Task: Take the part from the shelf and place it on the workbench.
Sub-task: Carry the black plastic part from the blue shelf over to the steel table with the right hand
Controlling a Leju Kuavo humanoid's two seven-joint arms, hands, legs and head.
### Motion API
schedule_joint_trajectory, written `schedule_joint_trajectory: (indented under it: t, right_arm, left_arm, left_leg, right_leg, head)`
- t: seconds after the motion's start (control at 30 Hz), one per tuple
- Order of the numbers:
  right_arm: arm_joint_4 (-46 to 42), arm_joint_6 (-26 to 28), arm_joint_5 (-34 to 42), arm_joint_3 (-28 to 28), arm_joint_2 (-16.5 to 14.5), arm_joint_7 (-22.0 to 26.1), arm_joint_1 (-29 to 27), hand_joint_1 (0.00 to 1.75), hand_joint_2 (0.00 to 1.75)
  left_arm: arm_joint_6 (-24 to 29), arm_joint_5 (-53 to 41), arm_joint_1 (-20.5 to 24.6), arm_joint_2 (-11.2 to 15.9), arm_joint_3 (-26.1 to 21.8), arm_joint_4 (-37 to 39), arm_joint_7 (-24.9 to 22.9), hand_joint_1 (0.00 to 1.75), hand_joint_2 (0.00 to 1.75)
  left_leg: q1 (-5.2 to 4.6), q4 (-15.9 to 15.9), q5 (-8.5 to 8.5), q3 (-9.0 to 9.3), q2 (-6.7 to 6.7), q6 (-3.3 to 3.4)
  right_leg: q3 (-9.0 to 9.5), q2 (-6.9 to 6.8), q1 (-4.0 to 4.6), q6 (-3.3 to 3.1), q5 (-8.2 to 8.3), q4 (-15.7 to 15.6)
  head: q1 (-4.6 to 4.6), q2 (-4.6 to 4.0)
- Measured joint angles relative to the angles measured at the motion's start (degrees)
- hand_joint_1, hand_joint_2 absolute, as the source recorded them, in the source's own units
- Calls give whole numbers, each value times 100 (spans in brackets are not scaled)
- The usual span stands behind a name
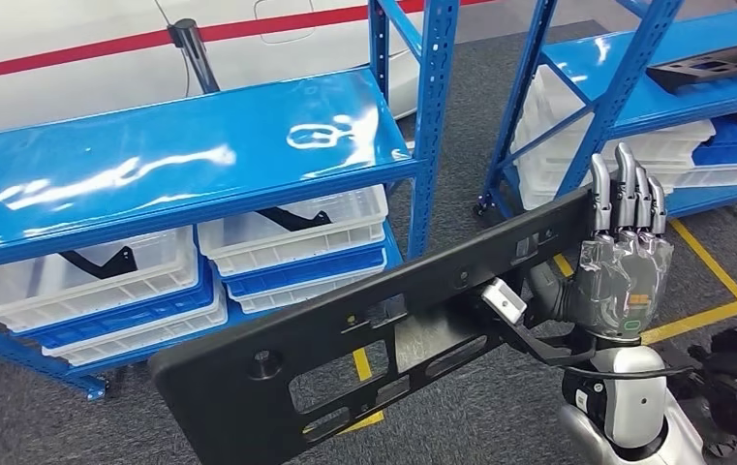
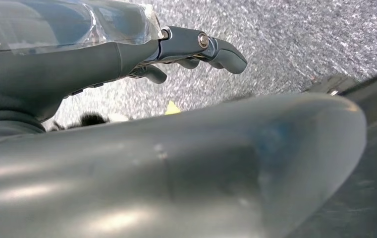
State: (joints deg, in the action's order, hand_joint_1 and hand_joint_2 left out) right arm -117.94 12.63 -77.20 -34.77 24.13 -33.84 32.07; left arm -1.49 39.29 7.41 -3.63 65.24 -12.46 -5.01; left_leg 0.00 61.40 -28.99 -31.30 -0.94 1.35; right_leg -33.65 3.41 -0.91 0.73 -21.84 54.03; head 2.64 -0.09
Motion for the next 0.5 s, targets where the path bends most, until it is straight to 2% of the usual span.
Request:
schedule_joint_trajectory:
  t: [0.03, 0.07, 0.1, 0.17, 0.2, 0.23, 0.27, 0.3, 0.33, 0.37, 0.4, 0.43, 0.47, 0.5]
  right_arm:
    - [0, 0, -1, 0, 0, 0, 1, 0, 0]
    - [0, 0, -1, 0, 0, 0, 2, 0, 0]
    - [0, 0, -1, 0, 0, 0, 2, 0, 0]
    - [0, 0, -1, 0, 4, 0, -1, 0, 0]
    - [-1, 1, -1, 1, 8, -1, -3, 0, 0]
    - [-1, 1, -1, 1, 11, -1, -2, 0, 0]
    - [-1, 2, 0, 2, 15, -1, -1, 0, 0]
    - [-1, 2, 1, 2, 15, -2, -1, 0, 0]
    - [0, 2, 2, 2, 15, -2, -2, 0, 0]
    - [0, 2, 2, 2, 14, -1, -5, 0, 0]
    - [0, 2, 2, 1, 13, -1, -10, 0, 0]
    - [0, 2, 2, 1, 13, -3, -13, 0, 0]
    - [0, 2, 2, 0, 13, -3, -14, 0, 0]
    - [0, 3, 2, 0, 13, -4, -14, 0, 0]
  left_arm:
    - [0, 0, 7, 3, 0, 0, 0, 0, 0]
    - [0, 0, 14, 5, 0, 0, 0, 0, 0]
    - [0, 1, 19, 8, 0, 0, 0, 0, 0]
    - [-1, 1, 18, 5, 0, 0, 0, 0, 0]
    - [-2, 1, 23, 1, 0, 1, -1, 0, 0]
    - [1, 1, 29, -3, 0, 1, -1, 0, 0]
    - [3, 1, 36, -7, 0, 1, -1, 0, 0]
    - [5, 1, 39, -7, 0, 1, -1, 0, 0]
    - [8, 1, 29, -8, 0, 1, 0, 0, 0]
    - [8, 1, 16, -8, 0, 1, 0, 0, 0]
    - [8, 1, 4, -7, 0, 2, 0, 0, 0]
    - [8, 1, -4, -7, 0, 2, 0, 0, 0]
    - [8, 1, -4, -7, 0, 2, 0, 0, 0]
    - [8, 1, 1, -8, 0, 1, 0, 0, 0]
  left_leg:
    - [-6, -422, 128, 241, -109, 38]
    - [-18, -716, 208, 398, -199, 70]
    - [-34, -855, 239, 464, -253, 96]
    - [-49, -870, 298, 439, -158, 140]
    - [-42, -882, 346, 421, -99, 172]
    - [-32, -899, 401, 392, -38, 203]
    - [-18, -917, 457, 347, 25, 236]
    - [-24, -917, 498, 299, 84, 257]
    - [-25, -915, 534, 244, 145, 269]
    - [-27, -911, 570, 189, 211, 276]
    - [-28, -906, 606, 135, 281, 270]
    - [-25, -898, 638, 87, 351, 257]
    - [-20, -887, 666, 45, 418, 240]
    - [-18, -868, 686, 15, 483, 219]
  right_leg:
    - [-31, 59, 5, 23, 38, 1]
    - [-57, 107, 5, 51, 74, 2]
    - [-77, 152, 3, 84, 110, 1]
    - [-107, 244, -1, 161, 180, -13]
    - [-139, 218, -1, 187, 162, 17]
    - [-200, 132, 1, 211, 58, 131]
    - [-301, 7, 1, 230, -144, 373]
    - [-428, -134, -7, 246, -419, 727]
    - [-551, -215, -16, 270, -694, 1133]
    - [-634, -250, -27, 293, -897, 1486]
    - [-630, -267, -37, 314, -990, 1672]
    - [-510, -287, -44, 331, -974, 1634]
    - [-270, -334, -52, 345, -869, 1362]
    - [44, -438, -58, 359, -735, 946]
  head:
    - [-1, 0]
    - [0, 0]
    - [-1, 0]
    - [-1, 0]
    - [-1, 0]
    - [-7, 0]
    - [-14, 0]
    - [-21, 0]
    - [-29, 0]
    - [-29, 0]
    - [-30, 0]
    - [-30, 0]
    - [-29, 0]
    - [-29, 0]
